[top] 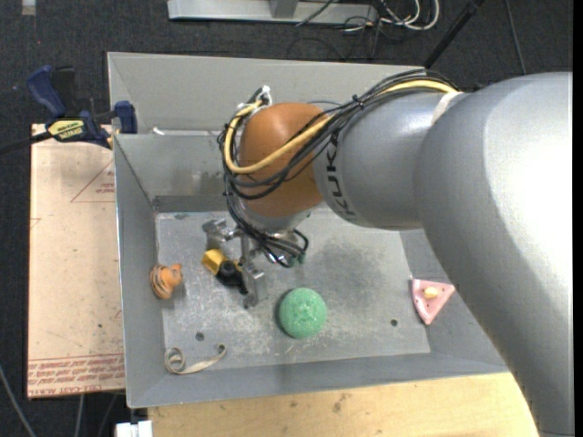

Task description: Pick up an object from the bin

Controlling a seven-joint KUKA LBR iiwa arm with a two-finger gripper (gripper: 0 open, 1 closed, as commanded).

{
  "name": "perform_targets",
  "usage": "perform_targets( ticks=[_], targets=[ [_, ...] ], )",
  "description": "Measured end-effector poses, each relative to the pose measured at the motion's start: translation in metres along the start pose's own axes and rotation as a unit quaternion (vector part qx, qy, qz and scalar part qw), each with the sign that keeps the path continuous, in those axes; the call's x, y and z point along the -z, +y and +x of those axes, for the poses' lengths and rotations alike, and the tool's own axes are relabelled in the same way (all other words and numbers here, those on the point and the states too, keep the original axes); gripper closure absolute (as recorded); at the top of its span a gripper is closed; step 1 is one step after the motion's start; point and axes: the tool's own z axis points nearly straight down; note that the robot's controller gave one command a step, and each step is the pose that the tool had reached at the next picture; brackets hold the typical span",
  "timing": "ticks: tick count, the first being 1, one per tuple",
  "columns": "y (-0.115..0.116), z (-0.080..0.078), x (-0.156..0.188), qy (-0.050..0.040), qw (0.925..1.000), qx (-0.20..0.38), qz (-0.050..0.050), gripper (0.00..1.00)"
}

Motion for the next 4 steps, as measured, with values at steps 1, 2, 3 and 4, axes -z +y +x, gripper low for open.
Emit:
perform_targets(
  ticks=[1, 2, 3, 4],
  targets=[
    [-0.023, 0.009, -0.001, -0.0009, 0.9970, 0.078, 0.000, 1.00],
    [-0.023, 0.009, -0.001, -0.0010, 0.9970, 0.078, 0.000, 1.00],
    [-0.030, 0.027, 0.045, 0.0034, 0.9965, 0.083, -0.002, 1.00],
    [-0.033, -0.004, 0.091, -0.0012, 0.9976, 0.070, 0.000, 0.00]
  ],
)
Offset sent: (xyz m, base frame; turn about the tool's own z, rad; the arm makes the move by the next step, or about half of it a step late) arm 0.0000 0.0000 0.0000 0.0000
